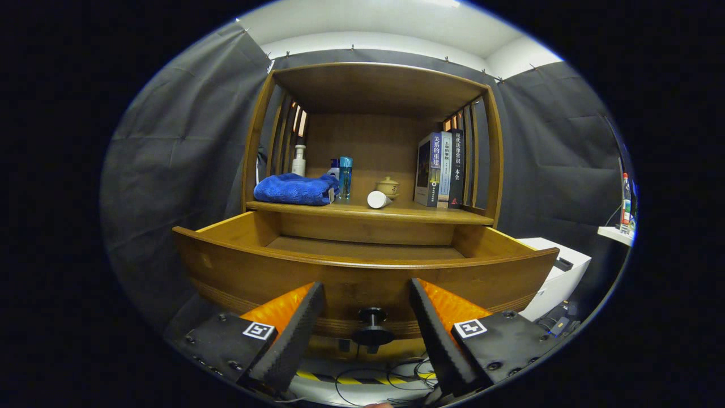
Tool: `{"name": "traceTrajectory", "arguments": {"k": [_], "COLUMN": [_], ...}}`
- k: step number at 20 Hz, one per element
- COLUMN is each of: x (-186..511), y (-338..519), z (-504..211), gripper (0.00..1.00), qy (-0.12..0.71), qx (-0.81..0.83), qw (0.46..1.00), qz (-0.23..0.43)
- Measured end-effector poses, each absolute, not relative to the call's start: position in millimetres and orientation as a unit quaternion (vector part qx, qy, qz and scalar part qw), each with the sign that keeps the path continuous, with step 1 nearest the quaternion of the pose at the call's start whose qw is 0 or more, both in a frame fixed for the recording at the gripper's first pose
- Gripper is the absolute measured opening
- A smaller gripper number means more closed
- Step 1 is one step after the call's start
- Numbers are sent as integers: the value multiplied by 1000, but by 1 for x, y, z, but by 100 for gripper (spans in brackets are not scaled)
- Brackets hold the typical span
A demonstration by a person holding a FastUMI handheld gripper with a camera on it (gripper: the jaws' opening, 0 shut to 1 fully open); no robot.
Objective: Pull open the drawer, take out the items inside it, and place them on the countertop above the cabinet.
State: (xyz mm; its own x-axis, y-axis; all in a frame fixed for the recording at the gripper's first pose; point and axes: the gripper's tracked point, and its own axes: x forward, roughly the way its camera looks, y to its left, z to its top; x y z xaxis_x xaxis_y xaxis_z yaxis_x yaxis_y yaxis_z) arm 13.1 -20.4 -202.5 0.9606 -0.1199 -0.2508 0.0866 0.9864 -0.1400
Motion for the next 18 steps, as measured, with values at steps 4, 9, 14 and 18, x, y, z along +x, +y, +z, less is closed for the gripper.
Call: {"name": "traceTrajectory", "arguments": {"k": [4,9,14,18], "x": [15,26,56,82], "y": [-22,-22,-23,-24], "z": [-202,-202,-201,-204], "gripper": [99,100,100,99], "qy": [123,130,139,141], "qx": [-62,-59,-52,-43], "qw": [989,988,987,987], "qz": [-54,-53,-56,-58]}}
